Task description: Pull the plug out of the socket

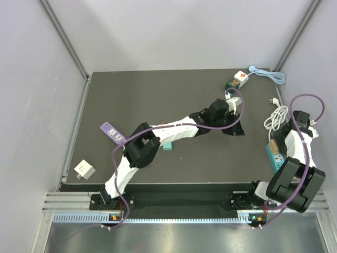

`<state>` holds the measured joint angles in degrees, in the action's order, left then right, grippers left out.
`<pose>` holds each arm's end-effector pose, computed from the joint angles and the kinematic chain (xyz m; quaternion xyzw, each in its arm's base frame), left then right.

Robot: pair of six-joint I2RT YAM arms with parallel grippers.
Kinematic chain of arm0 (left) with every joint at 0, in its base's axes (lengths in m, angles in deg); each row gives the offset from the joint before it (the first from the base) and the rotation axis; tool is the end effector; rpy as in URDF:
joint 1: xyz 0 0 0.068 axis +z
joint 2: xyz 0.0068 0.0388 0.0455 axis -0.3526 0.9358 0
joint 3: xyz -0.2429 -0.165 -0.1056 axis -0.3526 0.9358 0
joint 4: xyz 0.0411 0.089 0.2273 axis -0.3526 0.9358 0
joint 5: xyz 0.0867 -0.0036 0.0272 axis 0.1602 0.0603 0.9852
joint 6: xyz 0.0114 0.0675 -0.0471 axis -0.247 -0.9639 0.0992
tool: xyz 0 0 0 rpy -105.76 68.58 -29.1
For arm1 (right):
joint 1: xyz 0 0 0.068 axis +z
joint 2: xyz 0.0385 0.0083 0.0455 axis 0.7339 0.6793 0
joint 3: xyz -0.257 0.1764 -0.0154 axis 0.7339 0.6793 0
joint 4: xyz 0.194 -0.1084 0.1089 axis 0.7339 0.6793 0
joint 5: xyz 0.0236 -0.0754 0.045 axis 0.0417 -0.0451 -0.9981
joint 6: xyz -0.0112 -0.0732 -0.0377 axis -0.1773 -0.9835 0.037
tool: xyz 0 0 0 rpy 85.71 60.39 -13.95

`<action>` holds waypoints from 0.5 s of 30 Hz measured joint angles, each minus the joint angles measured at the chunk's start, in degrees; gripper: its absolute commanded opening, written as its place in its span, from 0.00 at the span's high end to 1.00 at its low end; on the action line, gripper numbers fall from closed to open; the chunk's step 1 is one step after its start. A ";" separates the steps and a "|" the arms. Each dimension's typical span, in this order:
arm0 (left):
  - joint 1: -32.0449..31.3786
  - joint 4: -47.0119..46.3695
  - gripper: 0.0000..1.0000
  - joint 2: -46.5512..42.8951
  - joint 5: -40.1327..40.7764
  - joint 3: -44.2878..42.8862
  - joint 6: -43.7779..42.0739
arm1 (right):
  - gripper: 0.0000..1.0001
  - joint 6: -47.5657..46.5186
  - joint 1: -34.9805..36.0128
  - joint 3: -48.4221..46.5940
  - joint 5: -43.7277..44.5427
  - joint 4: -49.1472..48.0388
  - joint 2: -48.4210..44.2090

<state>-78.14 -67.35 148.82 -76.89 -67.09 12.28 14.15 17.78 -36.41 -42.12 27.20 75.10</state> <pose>0.2849 -0.4983 0.2572 0.2220 0.8004 -0.5096 0.2245 0.1914 -0.1237 0.2276 0.5751 0.7774 -0.0675 0.2457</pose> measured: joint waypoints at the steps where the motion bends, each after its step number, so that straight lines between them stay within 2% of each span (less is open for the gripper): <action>1: 0.00 -0.28 0.88 0.74 -0.04 -1.09 -0.31 | 0.97 -0.31 0.00 -0.31 0.09 0.15 0.33; 3: 0.02 -0.85 1.00 3.61 -0.61 -5.05 -0.52 | 1.00 -0.94 0.00 -0.76 0.17 0.44 0.70; 12: -0.07 -8.87 1.00 20.33 -5.46 -20.85 7.13 | 1.00 -3.96 -0.63 -0.83 -1.81 0.35 0.72; 15: -0.31 -10.16 1.00 24.87 -5.68 -23.32 8.87 | 1.00 -4.26 -1.29 -0.83 -3.72 0.55 0.70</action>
<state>-78.44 -77.52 173.69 -82.57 -90.41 21.15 9.89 16.49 -37.24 -45.84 27.75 75.79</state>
